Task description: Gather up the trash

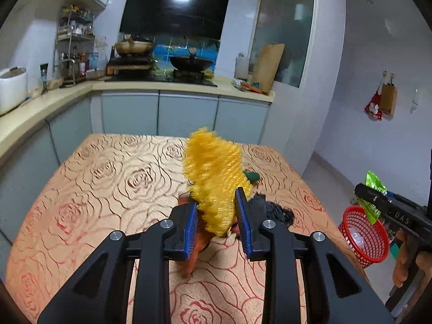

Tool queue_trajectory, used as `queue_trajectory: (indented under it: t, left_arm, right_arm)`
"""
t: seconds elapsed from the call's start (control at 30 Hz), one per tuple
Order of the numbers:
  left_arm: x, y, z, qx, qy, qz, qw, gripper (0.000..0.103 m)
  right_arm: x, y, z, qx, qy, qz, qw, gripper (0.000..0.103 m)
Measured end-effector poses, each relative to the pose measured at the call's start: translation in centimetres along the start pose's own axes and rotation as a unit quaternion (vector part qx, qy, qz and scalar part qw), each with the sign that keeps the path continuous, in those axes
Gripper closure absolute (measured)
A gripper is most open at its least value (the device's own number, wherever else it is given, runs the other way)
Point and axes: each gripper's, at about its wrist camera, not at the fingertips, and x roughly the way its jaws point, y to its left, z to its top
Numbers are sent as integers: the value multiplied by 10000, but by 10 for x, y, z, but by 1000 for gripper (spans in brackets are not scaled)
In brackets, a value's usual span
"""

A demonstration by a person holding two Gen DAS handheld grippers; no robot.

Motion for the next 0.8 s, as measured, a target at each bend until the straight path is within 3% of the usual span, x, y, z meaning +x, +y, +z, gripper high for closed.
queue_trajectory:
  t: [0.37, 0.47, 0.5, 0.53, 0.6, 0.67, 0.73, 0.8]
  left_arm:
    - [6, -5, -14, 164, 178, 39, 9997, 79]
    - [11, -6, -15, 134, 332, -181, 9992, 79]
    - [15, -6, -16, 116, 430, -255, 9987, 74]
    - [19, -5, -17, 105, 471, -225, 9986, 61]
    - [25, -4, -18, 129, 524, -11, 9985, 51]
    - [24, 0, -17, 110, 528, 58, 9985, 49]
    - [19, 4, -18, 90, 563, -36, 9984, 35]
    - [13, 8, -23, 186, 544, 20, 9983, 32]
  right_arm:
    - [-6, -7, -4, 59, -13, -24, 10000, 62]
    - [-8, -9, -4, 58, -22, -23, 10000, 62]
    - [-8, -9, -4, 57, -23, -27, 10000, 62]
    - [-8, -9, -4, 57, -28, -29, 10000, 62]
    - [-9, -11, -4, 66, -37, -35, 10000, 62]
    - [-12, -13, -4, 72, -50, -51, 9999, 62]
    - [-14, -17, -5, 88, -60, -77, 9999, 62]
    - [-15, -20, -4, 117, -57, -100, 9999, 62]
